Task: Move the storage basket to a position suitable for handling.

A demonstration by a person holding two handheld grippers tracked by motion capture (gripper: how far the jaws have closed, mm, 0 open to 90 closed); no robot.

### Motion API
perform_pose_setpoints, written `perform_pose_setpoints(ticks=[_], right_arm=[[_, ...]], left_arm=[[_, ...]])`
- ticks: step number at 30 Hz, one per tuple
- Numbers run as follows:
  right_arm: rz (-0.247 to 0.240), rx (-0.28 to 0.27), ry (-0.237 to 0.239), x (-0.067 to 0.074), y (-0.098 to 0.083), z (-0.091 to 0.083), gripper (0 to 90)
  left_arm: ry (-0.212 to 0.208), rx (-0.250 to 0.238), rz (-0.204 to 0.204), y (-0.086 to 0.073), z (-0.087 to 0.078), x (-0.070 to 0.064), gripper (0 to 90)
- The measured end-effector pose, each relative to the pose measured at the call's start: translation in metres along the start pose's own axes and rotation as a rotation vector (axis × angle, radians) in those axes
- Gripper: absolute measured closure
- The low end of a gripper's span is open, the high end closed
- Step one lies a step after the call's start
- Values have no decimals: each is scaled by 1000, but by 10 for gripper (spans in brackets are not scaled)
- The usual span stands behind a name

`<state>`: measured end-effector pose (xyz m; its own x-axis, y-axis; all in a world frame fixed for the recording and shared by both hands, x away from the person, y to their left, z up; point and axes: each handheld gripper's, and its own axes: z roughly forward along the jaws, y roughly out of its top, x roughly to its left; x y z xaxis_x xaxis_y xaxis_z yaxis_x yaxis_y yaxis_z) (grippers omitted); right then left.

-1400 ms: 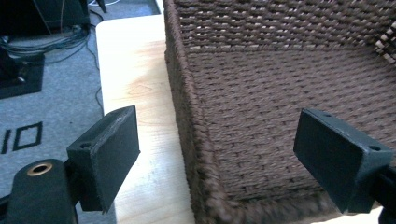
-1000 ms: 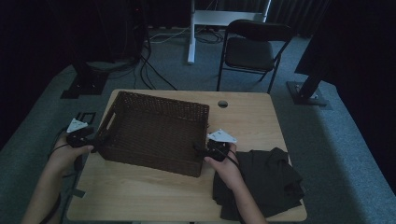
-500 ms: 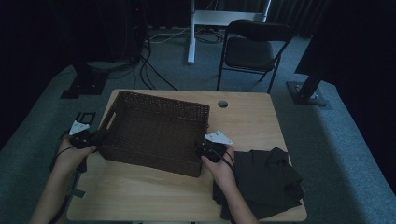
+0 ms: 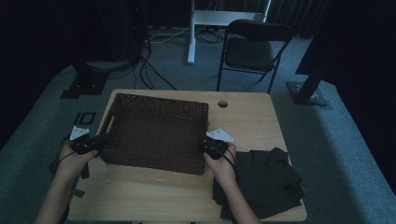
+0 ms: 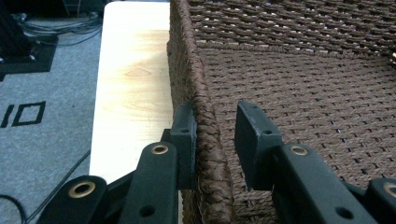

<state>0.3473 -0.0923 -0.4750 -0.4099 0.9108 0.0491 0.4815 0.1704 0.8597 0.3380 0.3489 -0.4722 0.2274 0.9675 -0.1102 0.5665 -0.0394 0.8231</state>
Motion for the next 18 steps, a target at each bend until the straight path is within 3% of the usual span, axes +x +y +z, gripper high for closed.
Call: perform_pose_setpoints(ticks=[11,18], right_arm=[[-26,20,24,-13,5,4,645],[-16,26,12,-11,2,-2,652]], left_arm=[[7,-5,-39,-7,-7,-12,701],[-6,-1,-42,-10,-10,-13,704]])
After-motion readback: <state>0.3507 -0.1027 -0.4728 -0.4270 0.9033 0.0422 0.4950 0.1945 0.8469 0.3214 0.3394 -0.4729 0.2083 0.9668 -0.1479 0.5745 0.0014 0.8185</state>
